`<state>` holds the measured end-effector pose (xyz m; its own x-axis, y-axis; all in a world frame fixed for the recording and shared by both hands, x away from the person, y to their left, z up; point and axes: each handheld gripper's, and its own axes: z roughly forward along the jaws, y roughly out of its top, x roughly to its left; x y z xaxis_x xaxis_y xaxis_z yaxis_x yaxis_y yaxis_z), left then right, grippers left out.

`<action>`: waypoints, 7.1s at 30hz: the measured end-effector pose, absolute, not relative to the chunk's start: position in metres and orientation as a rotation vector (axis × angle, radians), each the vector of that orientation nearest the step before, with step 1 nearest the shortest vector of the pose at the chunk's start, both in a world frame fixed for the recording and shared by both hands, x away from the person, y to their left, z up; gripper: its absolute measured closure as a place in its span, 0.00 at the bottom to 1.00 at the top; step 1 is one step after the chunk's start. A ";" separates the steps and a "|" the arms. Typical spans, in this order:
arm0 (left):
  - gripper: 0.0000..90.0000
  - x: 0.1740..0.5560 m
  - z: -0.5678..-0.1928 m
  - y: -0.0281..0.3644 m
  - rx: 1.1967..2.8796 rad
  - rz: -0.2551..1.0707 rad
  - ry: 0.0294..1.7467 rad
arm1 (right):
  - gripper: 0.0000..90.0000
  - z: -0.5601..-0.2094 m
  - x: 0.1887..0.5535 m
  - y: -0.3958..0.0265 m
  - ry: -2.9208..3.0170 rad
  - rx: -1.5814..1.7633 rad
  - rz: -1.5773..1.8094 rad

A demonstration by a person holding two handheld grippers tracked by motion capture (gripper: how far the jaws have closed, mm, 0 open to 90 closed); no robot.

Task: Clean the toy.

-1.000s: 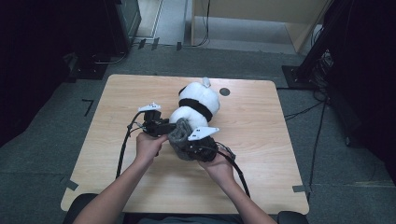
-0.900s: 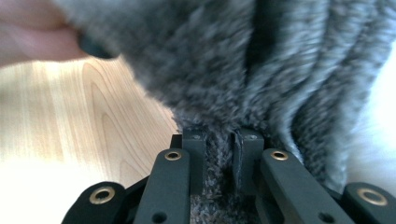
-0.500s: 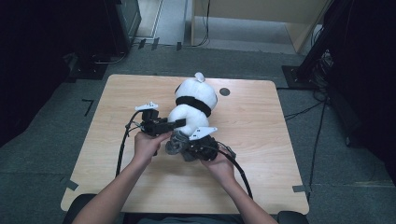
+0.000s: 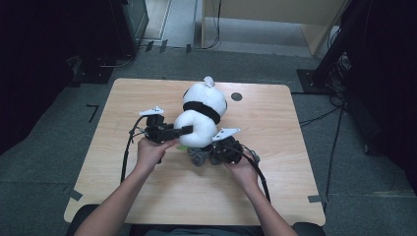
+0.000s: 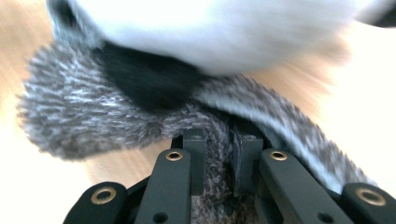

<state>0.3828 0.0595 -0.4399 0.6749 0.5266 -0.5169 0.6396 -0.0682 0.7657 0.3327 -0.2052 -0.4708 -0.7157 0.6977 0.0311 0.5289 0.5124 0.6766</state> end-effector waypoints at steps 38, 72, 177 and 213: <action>0.57 0.379 -0.447 0.049 1.749 -0.104 0.983 | 0.89 -0.422 0.304 -0.180 2.454 1.006 1.346; 0.55 0.384 -0.437 0.068 1.687 -0.183 0.948 | 0.89 -0.465 0.335 -0.213 2.477 1.096 1.033; 0.05 0.433 -0.467 0.178 1.768 0.258 1.211 | 0.52 -0.496 0.404 -0.376 2.147 1.618 1.032; 0.08 0.395 -0.421 0.134 1.892 0.339 1.002 | 0.44 -0.443 0.365 -0.345 2.163 1.428 1.128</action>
<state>0.3947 0.1336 -0.4208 0.6279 0.7597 -0.1691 0.5011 -0.2283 0.8347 0.3647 -0.3455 -0.4426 -0.4528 0.8777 0.1566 0.6308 0.1913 0.7520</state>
